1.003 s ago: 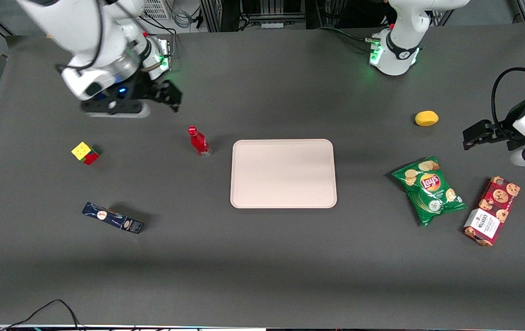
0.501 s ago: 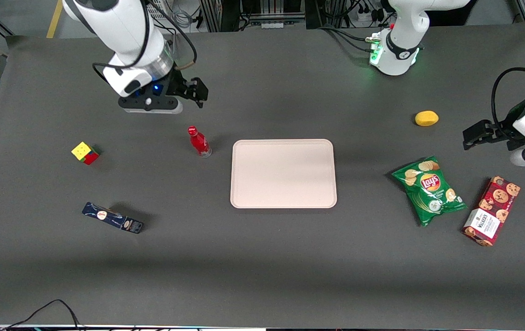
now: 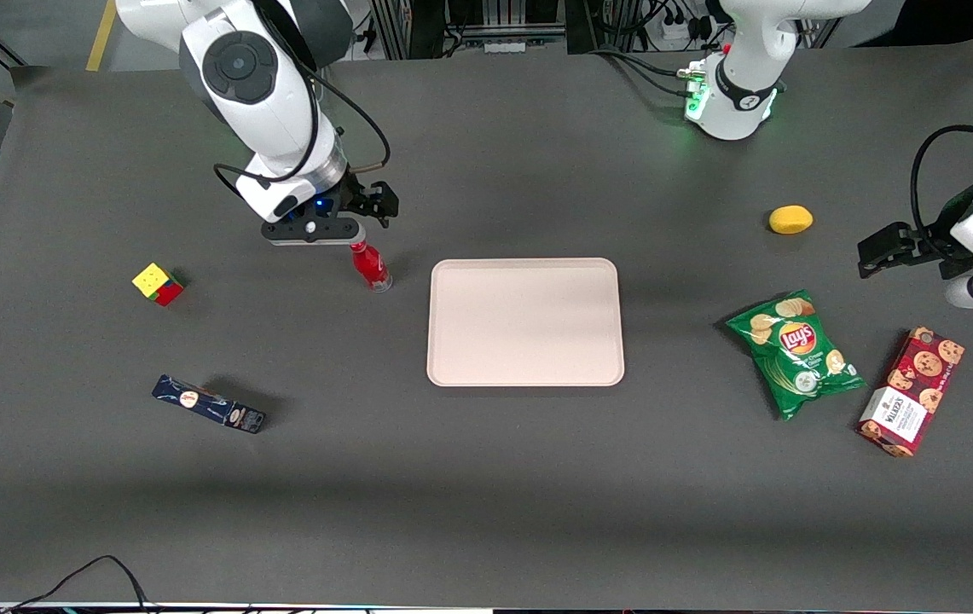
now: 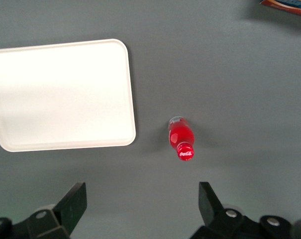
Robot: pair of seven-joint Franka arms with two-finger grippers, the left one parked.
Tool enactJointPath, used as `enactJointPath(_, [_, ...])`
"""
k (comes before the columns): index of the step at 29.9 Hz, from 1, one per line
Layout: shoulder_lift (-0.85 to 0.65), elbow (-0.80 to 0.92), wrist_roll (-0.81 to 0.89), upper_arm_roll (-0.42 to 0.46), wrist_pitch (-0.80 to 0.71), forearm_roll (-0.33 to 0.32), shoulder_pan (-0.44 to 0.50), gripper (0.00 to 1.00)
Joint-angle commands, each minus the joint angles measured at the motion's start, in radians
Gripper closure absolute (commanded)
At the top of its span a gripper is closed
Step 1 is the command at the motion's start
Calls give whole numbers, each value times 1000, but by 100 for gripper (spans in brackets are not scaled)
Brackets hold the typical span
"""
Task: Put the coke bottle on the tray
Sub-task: 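Move the right gripper over the red Coca-Cola bottle, then lower the right gripper around the bottle and close it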
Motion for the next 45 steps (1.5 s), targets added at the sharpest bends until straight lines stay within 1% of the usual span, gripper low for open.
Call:
enactJointPath(1, [-26, -92, -62, 0, 105, -26, -9, 0])
enactJointPath(9, [-3, -130, -65, -6, 166, -31, -14, 0])
enactJointPath(11, [3, -139, -65, -6, 186, -43, -14, 0])
enactJointPath(22, [28, -244, -64, -6, 333, -53, -12, 0])
enactJointPath(27, [37, -273, -62, -6, 339, -97, -12, 0])
enactJointPath(34, [40, -288, -45, -5, 349, -99, -12, 0])
enactJointPath(40, [51, -331, -41, -5, 405, -100, -10, 0])
enactJointPath(45, [63, -342, -42, -3, 407, -100, -10, 0])
